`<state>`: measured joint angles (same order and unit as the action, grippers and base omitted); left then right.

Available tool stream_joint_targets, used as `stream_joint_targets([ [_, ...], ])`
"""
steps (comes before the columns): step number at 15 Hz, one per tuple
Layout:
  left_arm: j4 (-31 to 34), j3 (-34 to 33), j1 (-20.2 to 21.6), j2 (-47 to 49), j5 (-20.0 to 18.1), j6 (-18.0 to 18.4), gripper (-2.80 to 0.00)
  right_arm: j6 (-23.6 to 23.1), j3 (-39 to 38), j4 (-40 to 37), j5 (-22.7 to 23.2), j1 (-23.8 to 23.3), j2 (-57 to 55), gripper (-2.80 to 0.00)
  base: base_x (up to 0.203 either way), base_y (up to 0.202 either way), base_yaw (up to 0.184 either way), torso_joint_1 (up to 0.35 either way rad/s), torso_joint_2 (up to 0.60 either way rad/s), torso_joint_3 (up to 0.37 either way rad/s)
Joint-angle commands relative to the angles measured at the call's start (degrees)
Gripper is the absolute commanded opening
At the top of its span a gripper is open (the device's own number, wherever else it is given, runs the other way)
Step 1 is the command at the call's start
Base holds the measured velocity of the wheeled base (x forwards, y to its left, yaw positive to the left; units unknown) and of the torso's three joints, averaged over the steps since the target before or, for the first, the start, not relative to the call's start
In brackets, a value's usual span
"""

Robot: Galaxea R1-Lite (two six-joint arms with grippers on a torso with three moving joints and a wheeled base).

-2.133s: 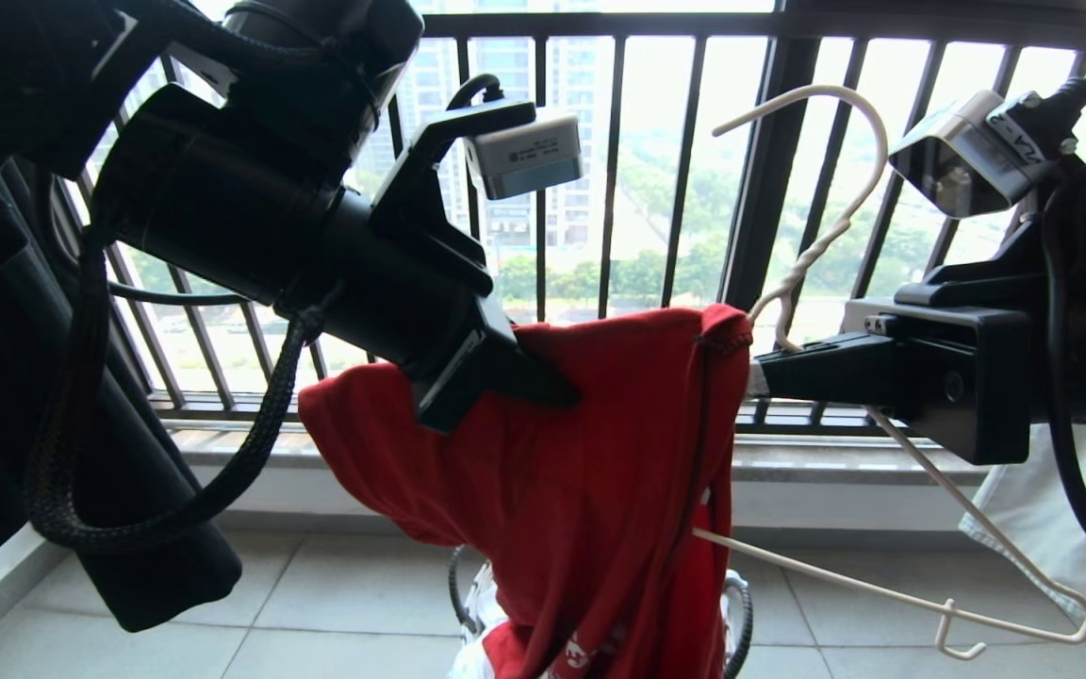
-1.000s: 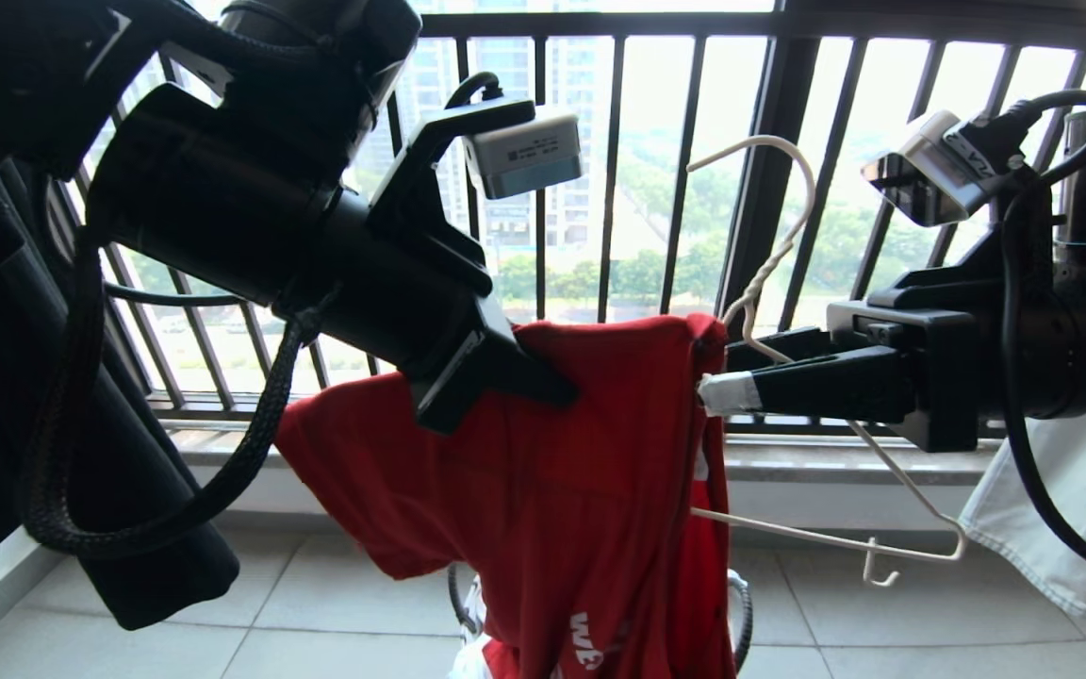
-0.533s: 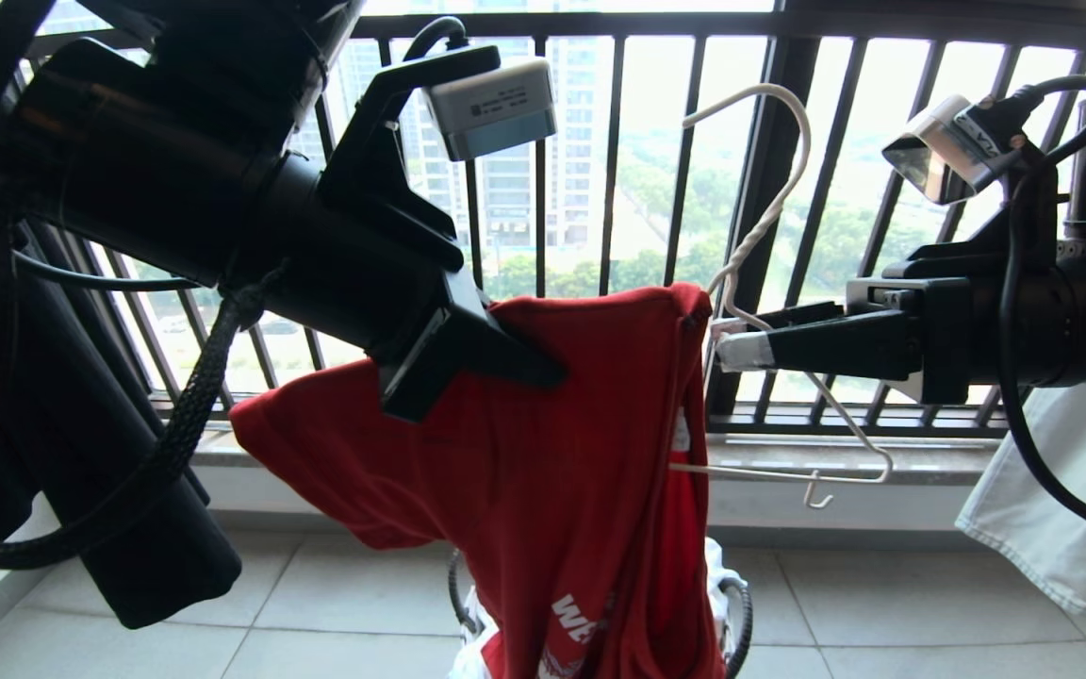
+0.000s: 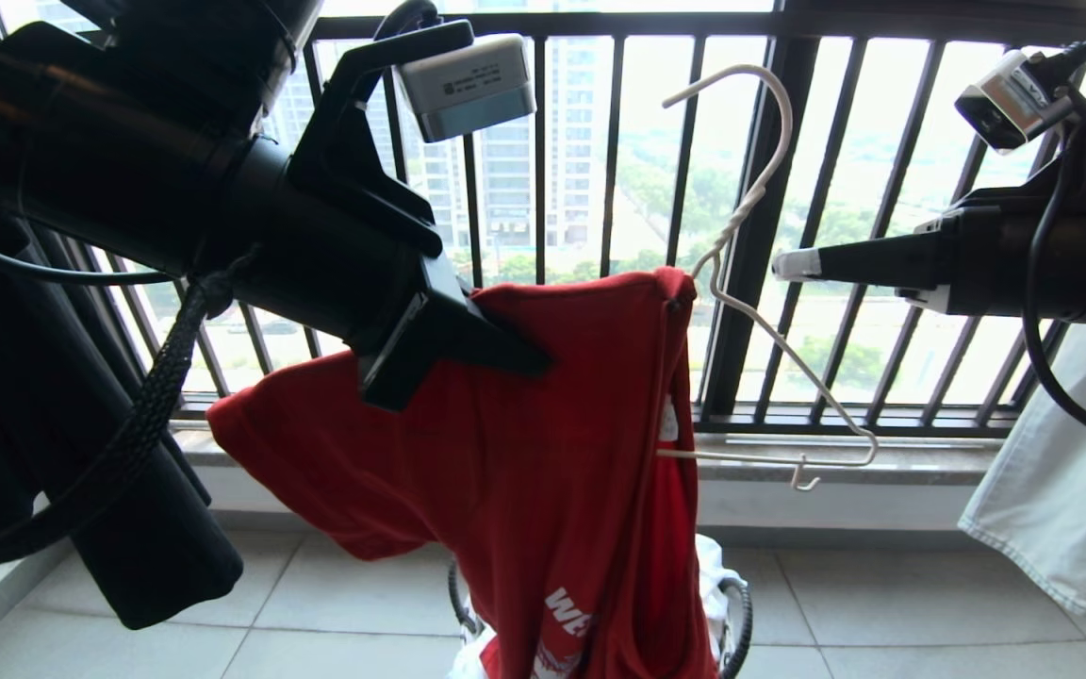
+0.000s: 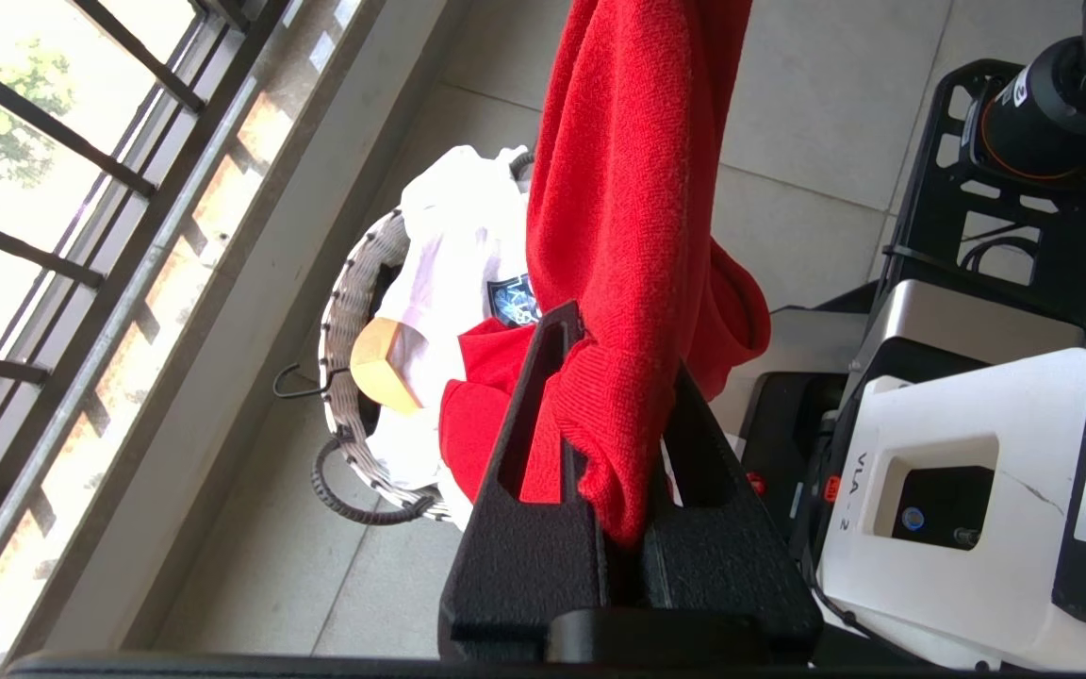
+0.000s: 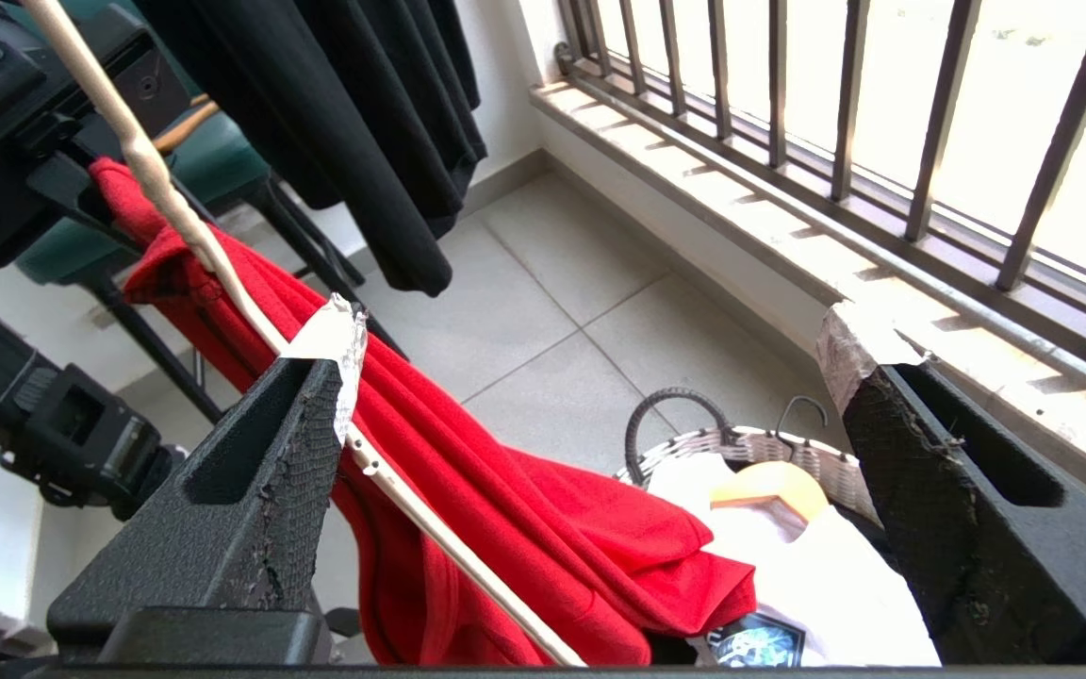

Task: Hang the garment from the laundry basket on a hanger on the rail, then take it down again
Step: Hang the clothes on the clothes rack

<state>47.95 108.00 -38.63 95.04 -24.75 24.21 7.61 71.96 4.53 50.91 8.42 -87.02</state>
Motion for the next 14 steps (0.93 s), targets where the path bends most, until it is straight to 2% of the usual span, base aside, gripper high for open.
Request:
stream_joint_targets([
  [1, 0.26, -0.42, 0.05, -0.26, -0.13, 0.06, -2.8, 0.01, 0.82, -0.05, 0.39, -4.21, -0.76, 0.0, 0.0, 0.0, 0.0, 0.0, 0.0, 0.0],
  [2, 0.22, -0.34, -0.04, -0.38, -0.13, 0.14, -2.8, -0.03, 0.61, -0.07, 0.41, -5.88, 0.07, -2.8, 0.0, 0.0, 0.0, 0.0, 0.0, 0.0],
  [6, 0.06, -0.3, 0.96, -2.46, -0.74, -0.67, -2.8, 0.22, -0.69, -1.38, 0.3, -10.78, 2.26, -2.8, 0.0, 0.0, 0.0, 0.0, 0.0, 0.0],
  [8, -2.12, 0.37, 1.05, -2.2, -0.74, -1.12, -2.8, 0.35, -0.45, -2.97, -0.28, -14.23, 3.29, -2.8, 0.0, 0.0, 0.0, 0.0, 0.0, 0.0],
  [10, -5.25, 0.2, 1.1, -2.01, -0.73, -3.92, -2.8, 0.38, -0.78, -3.24, -1.19, -19.56, 3.62, -2.8, 0.0, 0.0, 0.0, 0.0, 0.0, 0.0],
  [12, -6.92, 0.99, 1.01, -1.6, -0.65, -4.45, -2.8, 0.39, -1.07, -3.37, -1.39, -25.07, 3.35, -2.8, 0.0, 0.0, 0.0, 0.0, 0.0, 0.0],
  [14, -7.87, 1.08, 1.05, -1.09, -0.57, -7.07, -2.8, 0.27, -1.25, -4.09, -1.49, -30.37, 3.03, -2.8, 0.0, 0.0, 0.0, 0.0, 0.0, 0.0],
])
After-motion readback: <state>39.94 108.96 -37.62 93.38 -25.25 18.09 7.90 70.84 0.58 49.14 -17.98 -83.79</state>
